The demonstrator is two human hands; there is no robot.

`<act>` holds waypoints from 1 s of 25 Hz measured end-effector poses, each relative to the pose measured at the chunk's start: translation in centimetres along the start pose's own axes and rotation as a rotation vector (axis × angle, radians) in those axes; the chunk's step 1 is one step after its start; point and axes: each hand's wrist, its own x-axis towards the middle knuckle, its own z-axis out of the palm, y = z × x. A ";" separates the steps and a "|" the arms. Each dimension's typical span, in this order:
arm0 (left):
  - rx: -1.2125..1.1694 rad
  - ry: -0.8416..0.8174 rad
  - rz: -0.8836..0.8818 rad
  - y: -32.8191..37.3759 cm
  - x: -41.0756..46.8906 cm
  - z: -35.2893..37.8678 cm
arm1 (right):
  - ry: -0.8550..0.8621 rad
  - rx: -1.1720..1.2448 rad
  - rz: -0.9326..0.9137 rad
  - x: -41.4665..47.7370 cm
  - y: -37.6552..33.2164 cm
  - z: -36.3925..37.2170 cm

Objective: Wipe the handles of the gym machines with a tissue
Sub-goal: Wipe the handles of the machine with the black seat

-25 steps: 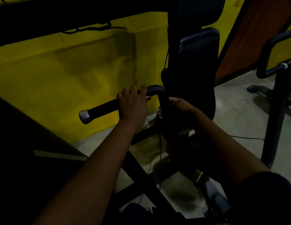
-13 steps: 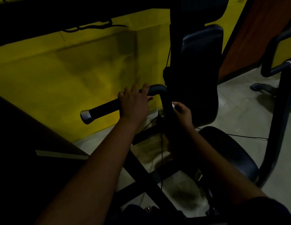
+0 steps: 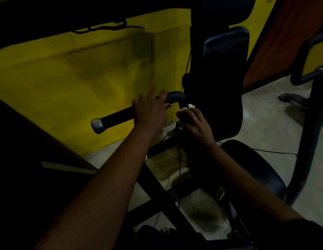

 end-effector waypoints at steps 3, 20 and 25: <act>-0.021 0.010 -0.008 0.0 -0.2 0.0 | 0.063 -0.134 -0.091 3.5 0.4 1.5; -0.135 -0.031 0.019 -0.7 -0.3 -0.7 | -0.211 -0.063 0.115 -2.5 -2.5 0.0; -0.285 -0.060 -0.008 -1.3 0.5 -1.6 | 0.074 0.012 0.411 6.6 0.1 -1.3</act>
